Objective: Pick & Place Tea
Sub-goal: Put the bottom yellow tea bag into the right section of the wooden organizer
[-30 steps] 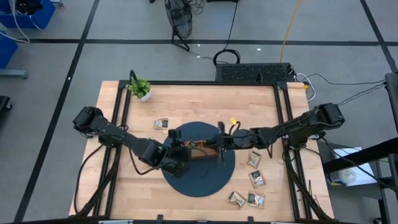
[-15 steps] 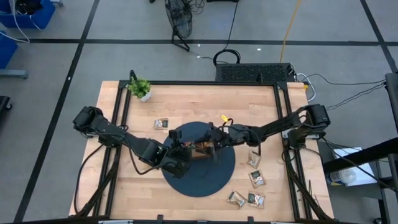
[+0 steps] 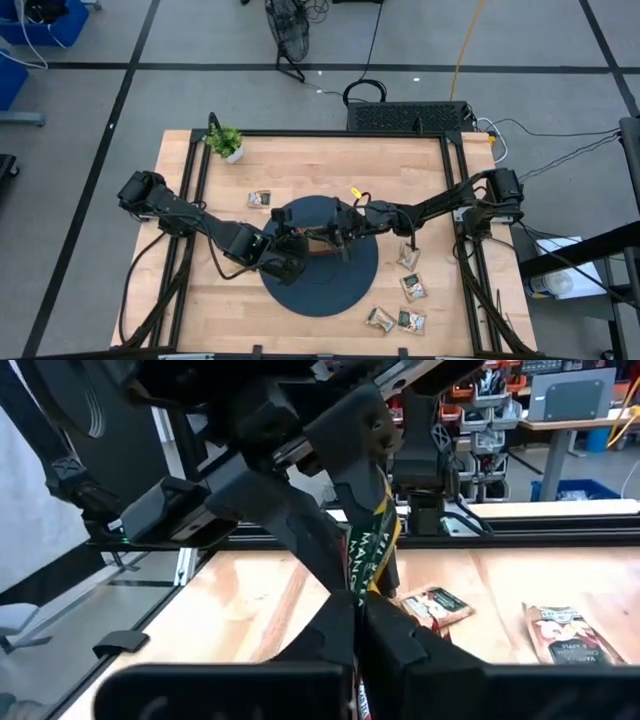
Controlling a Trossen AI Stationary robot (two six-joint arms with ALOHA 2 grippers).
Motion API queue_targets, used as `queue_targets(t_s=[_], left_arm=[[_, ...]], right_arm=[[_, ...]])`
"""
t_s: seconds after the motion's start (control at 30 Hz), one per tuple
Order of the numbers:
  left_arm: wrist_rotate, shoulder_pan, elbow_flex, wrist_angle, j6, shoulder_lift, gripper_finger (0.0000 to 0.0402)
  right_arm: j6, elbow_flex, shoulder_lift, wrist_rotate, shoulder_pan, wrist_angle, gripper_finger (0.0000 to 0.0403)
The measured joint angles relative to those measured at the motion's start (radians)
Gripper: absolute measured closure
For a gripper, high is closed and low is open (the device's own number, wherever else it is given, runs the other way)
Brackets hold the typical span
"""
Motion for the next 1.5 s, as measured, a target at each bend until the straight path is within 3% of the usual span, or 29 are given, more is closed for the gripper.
queue_targets(t_s=[0.2, 0.4, 0.6, 0.8, 0.97, 1.17, 1.3, 1.5], left_arm=[[0.038, 0.0, 0.0, 0.05, -0.065, 0.0, 0.0314], [0.12, 0.026, 0.0, 0.062, -0.088, 0.0, 0.0206], [0.2, 0.033, 0.003, 0.138, -0.02, -0.046, 0.0095], [0.179, -0.019, 0.003, 0.166, 0.085, -0.127, 0.0031], [0.119, -0.056, 0.003, 0.17, 0.165, -0.149, 0.0006], [0.095, -0.042, 0.002, 0.171, 0.164, -0.151, 0.0005], [0.094, -0.028, -0.012, 0.173, 0.156, -0.151, 0.0004], [0.094, -0.016, -0.054, 0.173, 0.134, -0.151, 0.0004]], right_arm=[[-0.01, 0.0, 0.0, 0.005, 0.0, -0.016, 0.0402], [-0.019, 0.001, -0.004, 0.017, 0.0, -0.061, 0.0403], [-0.092, 0.002, -0.102, 0.181, 0.019, -0.316, 0.0403], [-0.116, 0.032, -0.273, 0.298, 0.074, -0.624, 0.0403], [-0.052, 0.194, -0.315, 0.338, 0.101, -1.094, 0.0403], [-0.017, 0.481, -0.158, 0.371, 0.112, -1.513, 0.0403], [-0.011, 0.586, -0.034, 0.37, 0.112, -1.682, 0.0403], [0.008, 0.602, 0.042, 0.367, 0.116, -1.711, 0.0403]])
